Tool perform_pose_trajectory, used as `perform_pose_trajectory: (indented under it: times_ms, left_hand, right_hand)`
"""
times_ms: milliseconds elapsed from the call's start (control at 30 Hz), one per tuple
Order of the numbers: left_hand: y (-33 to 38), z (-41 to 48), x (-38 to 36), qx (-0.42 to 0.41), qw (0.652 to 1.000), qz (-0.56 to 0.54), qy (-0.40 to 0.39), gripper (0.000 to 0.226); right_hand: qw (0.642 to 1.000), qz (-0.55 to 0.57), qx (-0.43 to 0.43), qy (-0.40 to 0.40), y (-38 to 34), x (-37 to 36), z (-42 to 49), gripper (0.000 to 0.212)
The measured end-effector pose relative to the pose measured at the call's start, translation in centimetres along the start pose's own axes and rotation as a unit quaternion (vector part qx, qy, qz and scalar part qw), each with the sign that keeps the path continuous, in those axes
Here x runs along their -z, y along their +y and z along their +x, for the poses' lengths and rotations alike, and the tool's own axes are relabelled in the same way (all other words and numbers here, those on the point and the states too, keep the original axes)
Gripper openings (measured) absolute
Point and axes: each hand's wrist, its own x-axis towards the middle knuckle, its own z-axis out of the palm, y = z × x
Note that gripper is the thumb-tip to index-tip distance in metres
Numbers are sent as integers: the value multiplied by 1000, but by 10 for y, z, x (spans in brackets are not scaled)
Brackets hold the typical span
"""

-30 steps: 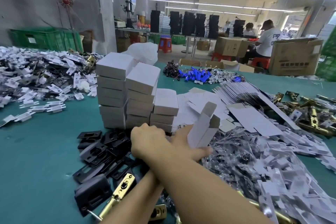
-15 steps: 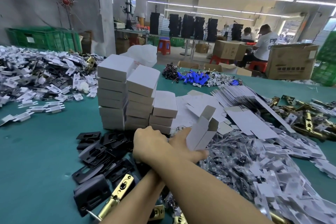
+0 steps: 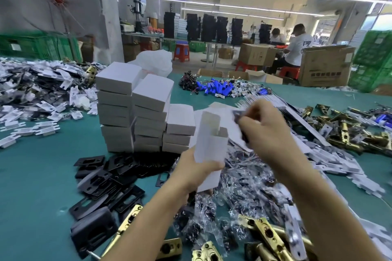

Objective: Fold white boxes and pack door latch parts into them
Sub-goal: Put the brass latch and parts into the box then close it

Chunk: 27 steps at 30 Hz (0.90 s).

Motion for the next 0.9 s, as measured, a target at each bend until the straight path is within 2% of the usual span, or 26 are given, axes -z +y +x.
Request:
perform_pose_trajectory:
  times_ms: [100,167,267,333,400,467,567,700,800,900]
  left_hand:
    - [7,-4,3,-19,999,-23,30,28]
    - [9,-5,3,-40,998,-50,24,31]
    - [16,-11,4,-126,989,-73,-2,34]
    - [17,-12,4,-211,976,-50,-25,31]
    - [16,-14,3,-255,967,-5,-18,34]
    - [13,-12,2,-264,964,24,-7,37]
    - [10,-10,2,-260,963,76,-1,22]
    - [5,-6,2,-238,964,120,-11,28]
    - [3,-6,2,-224,965,135,-32,41]
    - [3,-7,1,-221,964,142,-46,30]
  right_hand:
    - [990,-38,-138,17,53,30,-2,10]
    - [984,-55,-168,-25,72,33,-9,15]
    - [977,-144,-112,-109,80,29,-21,18]
    - [972,-150,-78,-160,76,27,-26,8]
    - [969,-157,-36,-188,69,30,-28,12]
    - [979,-141,2,-148,60,36,-29,17]
    - [995,-71,40,-62,41,48,-30,19]
    - [988,-78,108,-78,23,54,-32,39]
    - [976,-86,193,-56,14,51,-33,31]
    - [949,-144,280,-9,10,46,-29,21]
